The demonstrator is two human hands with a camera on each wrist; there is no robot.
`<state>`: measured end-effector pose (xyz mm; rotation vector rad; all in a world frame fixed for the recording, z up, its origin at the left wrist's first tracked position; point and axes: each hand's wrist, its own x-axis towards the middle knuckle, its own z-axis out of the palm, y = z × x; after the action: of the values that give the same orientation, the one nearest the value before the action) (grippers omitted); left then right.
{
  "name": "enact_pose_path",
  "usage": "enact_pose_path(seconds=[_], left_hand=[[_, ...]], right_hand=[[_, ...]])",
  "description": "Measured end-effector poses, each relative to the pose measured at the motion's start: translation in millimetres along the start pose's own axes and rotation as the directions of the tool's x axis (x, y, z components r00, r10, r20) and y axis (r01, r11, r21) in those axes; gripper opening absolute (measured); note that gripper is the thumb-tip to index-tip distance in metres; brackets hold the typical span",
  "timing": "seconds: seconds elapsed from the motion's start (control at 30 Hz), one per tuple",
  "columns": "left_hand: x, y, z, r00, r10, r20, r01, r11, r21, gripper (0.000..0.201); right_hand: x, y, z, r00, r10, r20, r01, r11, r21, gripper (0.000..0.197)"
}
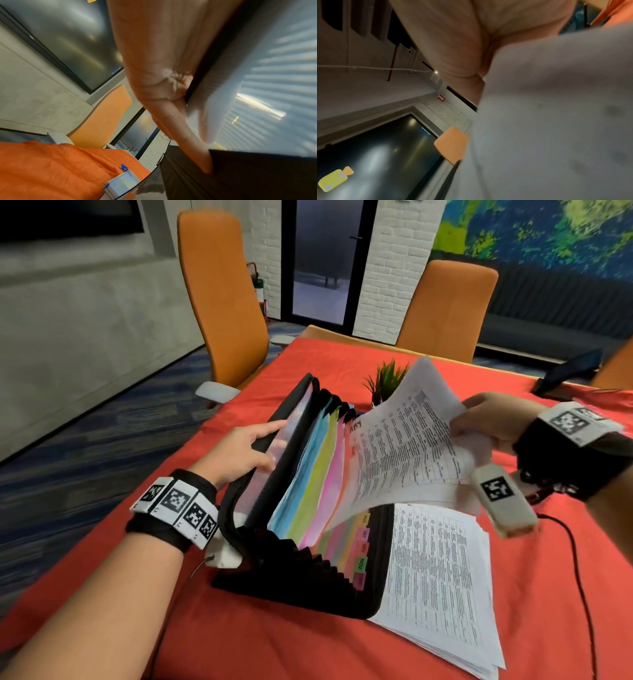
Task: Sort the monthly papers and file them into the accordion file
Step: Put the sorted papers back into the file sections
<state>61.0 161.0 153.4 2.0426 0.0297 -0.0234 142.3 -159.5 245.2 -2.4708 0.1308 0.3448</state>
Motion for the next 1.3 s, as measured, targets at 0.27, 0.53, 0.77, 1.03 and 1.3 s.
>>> enact_pose_path(seconds=[0.27,0.53,0.77,1.03,1.3], left_hand=[[-1.1,0.1,-4.6,1.0,-0.022,0.0,0.022,1.0,-0.014,0.075],[1.3,0.9,6.7,1.0,-0.021,-0.011,0.02,1.0,-0.009,0.076],[-0.7,-2.8,-0.7,0.999,0.005,-0.045,-0.008,0.998,-0.058,0.077],[-6.7,-12.3,-15.2,0.995,-0.026,-0.095,0.019,0.998,-0.066,0.073],[-3.4,-26.0,-39.2,0.993,-0.067,-0.093,0.063,0.997,-0.041,0.074]], right_hand=[[-0.5,-2.9,21.3,0.997,-0.042,-0.06,0.042,0.999,-0.002,0.02],[-10.4,-14.1,114.3,0.991,-0.133,-0.022,0.132,0.991,-0.033,0.021],[-6.9,-16.6,163.0,0.985,-0.026,0.172,-0.013,0.975,0.221,0.004],[-10.2,-27.4,176.1,0.949,-0.053,0.312,-0.043,0.954,0.295,0.011],[-14.3,2.5,127.3,0.966,-0.196,0.171,0.082,0.853,0.516,0.008]])
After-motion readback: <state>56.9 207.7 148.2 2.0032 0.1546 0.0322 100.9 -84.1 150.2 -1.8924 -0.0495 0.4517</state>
